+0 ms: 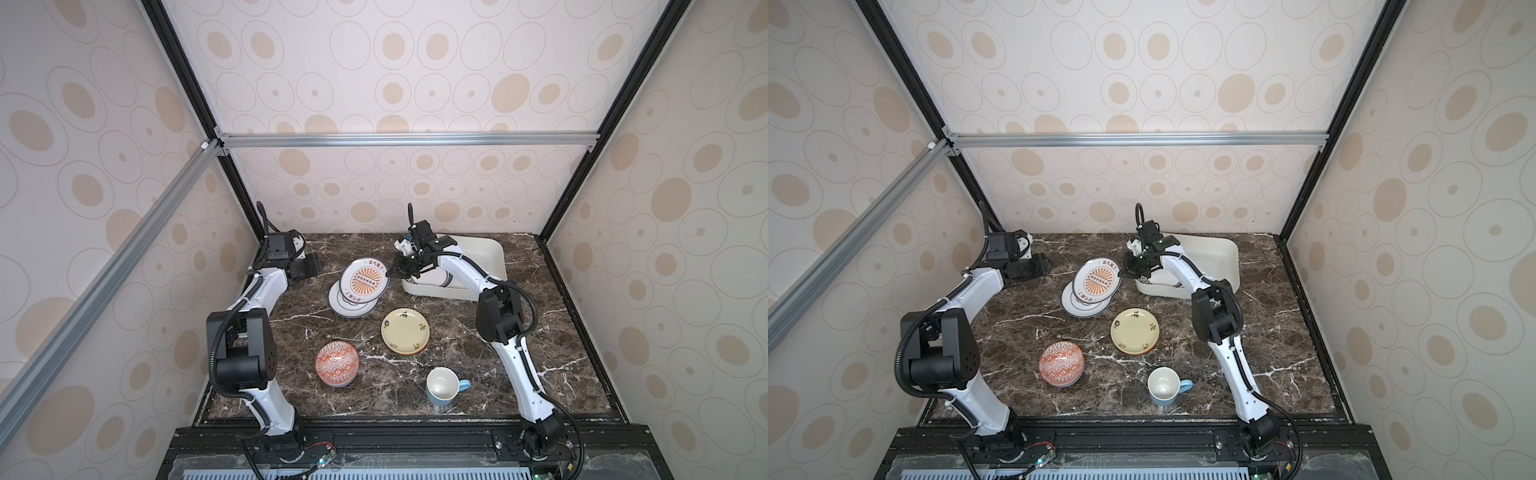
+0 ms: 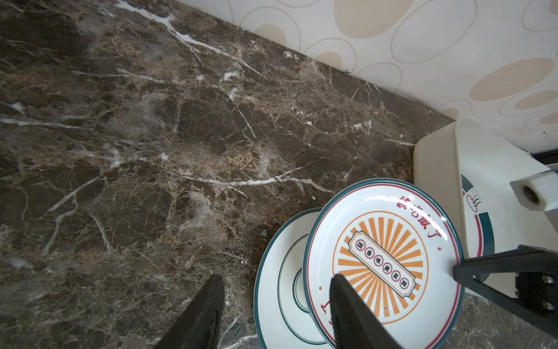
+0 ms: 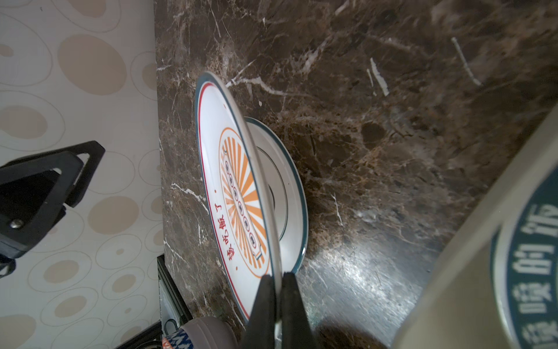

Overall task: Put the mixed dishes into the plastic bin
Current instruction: 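Tilt the sunburst plate up on edge with the right gripper, then carry the sunburst plate into the white bin with the right gripper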

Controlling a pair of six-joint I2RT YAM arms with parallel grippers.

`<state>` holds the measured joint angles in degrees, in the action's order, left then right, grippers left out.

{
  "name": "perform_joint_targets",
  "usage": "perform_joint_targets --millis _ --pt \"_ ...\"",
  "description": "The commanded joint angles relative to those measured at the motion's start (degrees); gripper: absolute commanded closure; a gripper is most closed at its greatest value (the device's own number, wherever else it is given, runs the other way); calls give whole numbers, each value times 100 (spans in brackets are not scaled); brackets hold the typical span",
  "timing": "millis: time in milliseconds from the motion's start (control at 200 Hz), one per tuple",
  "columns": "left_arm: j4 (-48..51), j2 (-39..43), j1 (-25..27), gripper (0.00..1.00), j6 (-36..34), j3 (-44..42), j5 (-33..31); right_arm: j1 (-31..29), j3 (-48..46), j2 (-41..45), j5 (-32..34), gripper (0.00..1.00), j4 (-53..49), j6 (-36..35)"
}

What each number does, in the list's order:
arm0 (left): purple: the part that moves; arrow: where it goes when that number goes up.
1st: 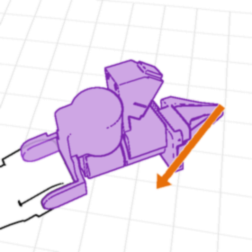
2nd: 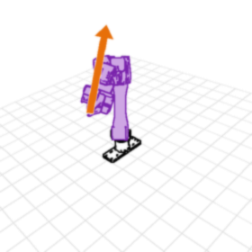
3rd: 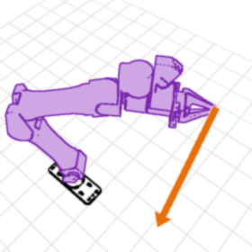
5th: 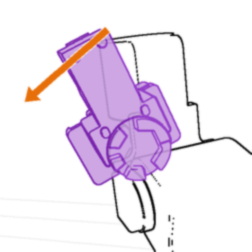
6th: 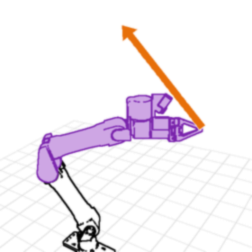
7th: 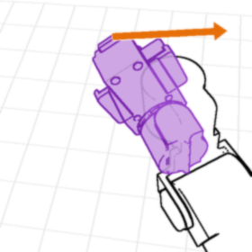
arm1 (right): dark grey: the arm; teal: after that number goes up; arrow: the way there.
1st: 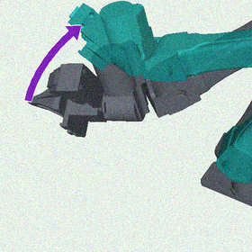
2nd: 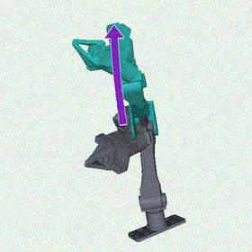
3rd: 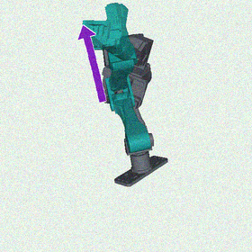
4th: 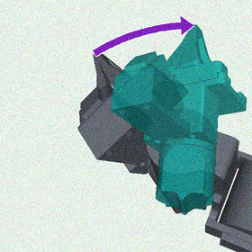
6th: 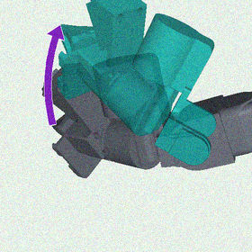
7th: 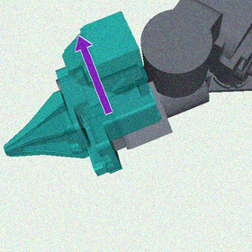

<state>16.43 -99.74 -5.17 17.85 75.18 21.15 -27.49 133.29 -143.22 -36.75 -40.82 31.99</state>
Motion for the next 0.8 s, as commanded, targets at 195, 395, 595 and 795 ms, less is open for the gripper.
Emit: perform_joint_targets --millis 195,395,595,795 --pt "54 122 -59 40 18 67 148 613 -90 925 -203 100 55 -86" --pt "-28 104 -54 37 152 108 530 1230 -753 1455 8 100 -59 -423" --pt "-185 183 249 34 369 184 1005 1732 -1526 1936 212 100 -46 -700" --pt "-23 68 942 34 387 665 914 2016 -2228 2177 265 100 177 -781"
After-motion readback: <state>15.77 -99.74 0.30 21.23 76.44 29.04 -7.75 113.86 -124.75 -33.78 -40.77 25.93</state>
